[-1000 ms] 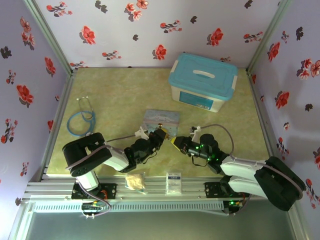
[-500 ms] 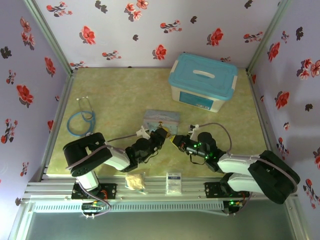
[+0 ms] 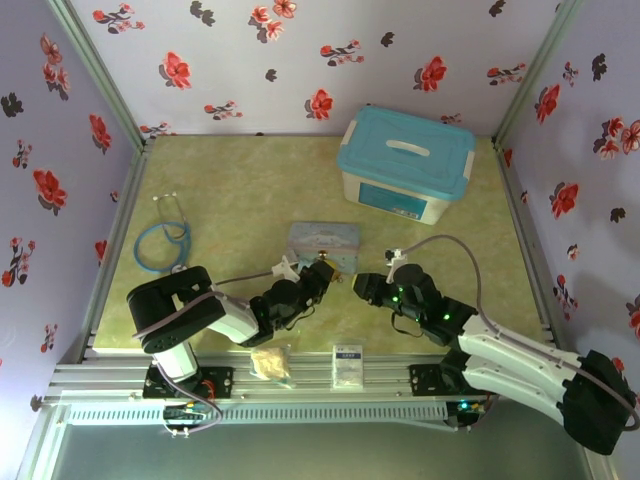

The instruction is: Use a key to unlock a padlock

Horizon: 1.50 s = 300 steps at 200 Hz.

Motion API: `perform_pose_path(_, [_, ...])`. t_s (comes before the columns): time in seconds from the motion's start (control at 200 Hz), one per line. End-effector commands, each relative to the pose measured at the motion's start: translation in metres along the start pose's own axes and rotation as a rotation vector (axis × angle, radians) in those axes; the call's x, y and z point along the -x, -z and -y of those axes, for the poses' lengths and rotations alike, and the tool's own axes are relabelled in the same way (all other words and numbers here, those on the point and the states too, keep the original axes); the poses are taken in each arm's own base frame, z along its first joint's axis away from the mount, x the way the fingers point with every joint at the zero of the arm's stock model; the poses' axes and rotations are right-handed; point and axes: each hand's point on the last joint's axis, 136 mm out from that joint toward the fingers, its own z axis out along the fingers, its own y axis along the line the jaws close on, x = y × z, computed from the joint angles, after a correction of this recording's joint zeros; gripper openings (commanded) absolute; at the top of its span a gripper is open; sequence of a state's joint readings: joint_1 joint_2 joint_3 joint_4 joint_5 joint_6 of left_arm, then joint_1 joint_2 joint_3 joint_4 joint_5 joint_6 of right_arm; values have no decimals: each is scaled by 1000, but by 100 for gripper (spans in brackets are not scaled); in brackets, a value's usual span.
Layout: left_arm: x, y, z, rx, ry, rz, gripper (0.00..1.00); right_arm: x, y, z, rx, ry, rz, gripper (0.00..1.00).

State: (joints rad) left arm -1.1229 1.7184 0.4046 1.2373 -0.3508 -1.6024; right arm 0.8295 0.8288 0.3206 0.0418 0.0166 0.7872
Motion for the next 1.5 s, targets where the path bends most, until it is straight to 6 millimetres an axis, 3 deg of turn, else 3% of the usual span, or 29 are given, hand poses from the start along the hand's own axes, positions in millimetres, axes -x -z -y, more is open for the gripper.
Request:
perform_pose_path(0.0, [4, 2, -11, 29, -22, 9, 0, -7, 4, 29, -180, 253, -34, 44])
perform_pose_path(0.235, [6, 10, -18, 97, -94, 4, 0, -17, -2, -14, -114, 873, 98, 46])
perform_pose_path(0.6, [4, 14, 2, 75, -156, 1, 0, -31, -15, -41, -121, 1274, 200, 42])
perform_pose_path(0.89, [1, 15, 7, 57, -151, -7, 0, -22, -31, -52, -208, 1307, 284, 33])
perform_pose_path(1.115, [-1, 15, 9, 43, -141, -10, 0, -29, -44, -57, -200, 1288, 273, 23])
perform_pose_path(1.365, [-1, 15, 6, 44, -131, -10, 0, -28, -47, -63, -204, 1257, 284, 18])
perform_pose_path(1.495, [-1, 16, 6, 37, -123, -9, 0, -29, -49, -62, -202, 1237, 285, 7])
